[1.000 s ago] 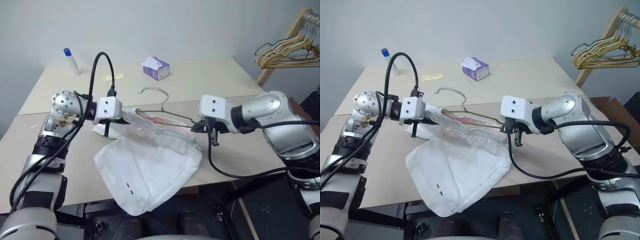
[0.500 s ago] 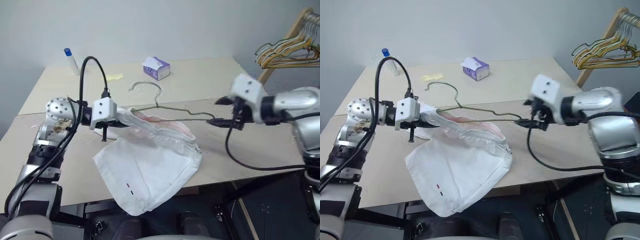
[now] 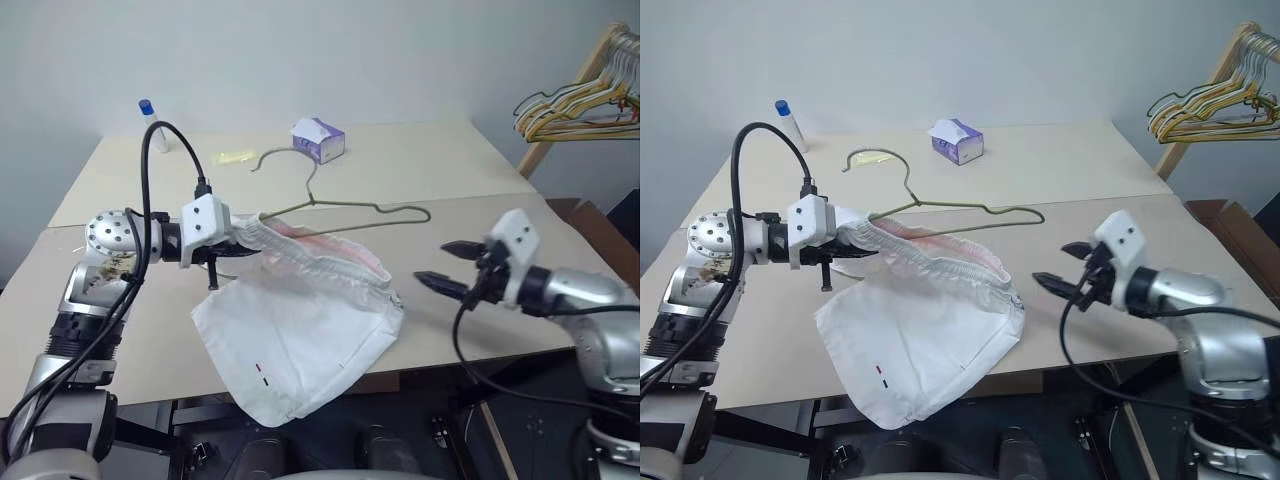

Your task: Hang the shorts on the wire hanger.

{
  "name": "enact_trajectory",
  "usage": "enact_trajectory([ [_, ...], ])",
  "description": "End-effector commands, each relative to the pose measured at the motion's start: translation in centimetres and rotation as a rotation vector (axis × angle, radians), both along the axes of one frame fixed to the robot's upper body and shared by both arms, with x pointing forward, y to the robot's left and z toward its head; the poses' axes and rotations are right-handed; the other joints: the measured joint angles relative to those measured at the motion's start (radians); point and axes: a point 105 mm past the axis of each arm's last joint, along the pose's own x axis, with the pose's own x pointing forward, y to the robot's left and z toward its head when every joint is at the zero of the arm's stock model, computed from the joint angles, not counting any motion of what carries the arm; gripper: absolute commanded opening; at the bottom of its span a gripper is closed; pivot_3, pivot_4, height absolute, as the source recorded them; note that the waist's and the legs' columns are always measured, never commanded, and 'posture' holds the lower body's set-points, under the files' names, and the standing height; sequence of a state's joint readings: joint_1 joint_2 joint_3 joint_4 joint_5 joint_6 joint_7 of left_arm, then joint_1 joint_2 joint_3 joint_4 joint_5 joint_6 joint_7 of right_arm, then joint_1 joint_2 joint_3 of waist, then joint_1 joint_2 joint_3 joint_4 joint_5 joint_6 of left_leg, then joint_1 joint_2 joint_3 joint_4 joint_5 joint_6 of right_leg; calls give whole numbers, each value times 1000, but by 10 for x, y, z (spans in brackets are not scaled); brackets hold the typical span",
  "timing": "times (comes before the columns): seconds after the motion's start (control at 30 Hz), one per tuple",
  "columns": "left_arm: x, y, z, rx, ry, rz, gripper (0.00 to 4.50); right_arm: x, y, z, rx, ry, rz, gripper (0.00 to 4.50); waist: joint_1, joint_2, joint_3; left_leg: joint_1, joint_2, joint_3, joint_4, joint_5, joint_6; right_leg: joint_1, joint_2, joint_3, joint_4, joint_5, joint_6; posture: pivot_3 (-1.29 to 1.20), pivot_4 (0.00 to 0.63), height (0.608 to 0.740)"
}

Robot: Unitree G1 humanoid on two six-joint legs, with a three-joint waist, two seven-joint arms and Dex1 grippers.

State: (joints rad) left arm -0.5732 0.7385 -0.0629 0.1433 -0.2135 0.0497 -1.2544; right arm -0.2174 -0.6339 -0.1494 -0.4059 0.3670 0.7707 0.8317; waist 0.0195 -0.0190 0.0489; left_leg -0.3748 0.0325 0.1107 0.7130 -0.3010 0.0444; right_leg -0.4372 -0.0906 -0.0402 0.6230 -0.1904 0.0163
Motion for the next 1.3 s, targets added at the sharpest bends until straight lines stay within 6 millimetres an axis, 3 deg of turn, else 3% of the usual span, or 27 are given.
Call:
enact_trajectory([
  [0.03,-3,-4,13,-39,-43,-8,0,0,25,-9,-36,-8,19,4489,-2,0,0,0,0,0,0,0,0,0,0,0,0,0,0,97,29,740],
  [0.07,-2,-4,13,-39,-42,-8,0,3,30,-16,-49,19,7,4489,-3,0,0,1,0,0,0,0,0,0,0,1,0,0,0,97,29,740],
  [0.17,-3,-5,13,-41,-40,-8,0,14,38,-26,-68,34,-43,3917,-4,0,0,1,0,0,0,0,0,0,0,1,0,0,0,103,33,740],
  [0.33,-3,-6,13,-41,-38,-8,0,12,43,-19,-24,31,-20,2095,2,0,0,0,0,0,0,0,0,0,0,0,0,0,0,105,37,740],
  [0.53,-7,-4,10,-30,-27,-20,0,14,27,-9,6,22,-40,29,6,0,0,0,0,0,0,-1,1,0,0,0,-1,0,0,104,41,740],
  [0.9,-14,22,-4,116,27,-38,0,24,-11,5,-31,11,-104,29,5,0,1,1,0,0,-1,-1,2,0,0,1,-1,-1,0,87,38,740],
  [1.3,-5,37,-16,171,15,56,0,26,-28,19,-56,-30,-117,29,6,0,0,0,0,1,-1,-1,2,0,0,1,-2,-1,0,85,24,740],
])
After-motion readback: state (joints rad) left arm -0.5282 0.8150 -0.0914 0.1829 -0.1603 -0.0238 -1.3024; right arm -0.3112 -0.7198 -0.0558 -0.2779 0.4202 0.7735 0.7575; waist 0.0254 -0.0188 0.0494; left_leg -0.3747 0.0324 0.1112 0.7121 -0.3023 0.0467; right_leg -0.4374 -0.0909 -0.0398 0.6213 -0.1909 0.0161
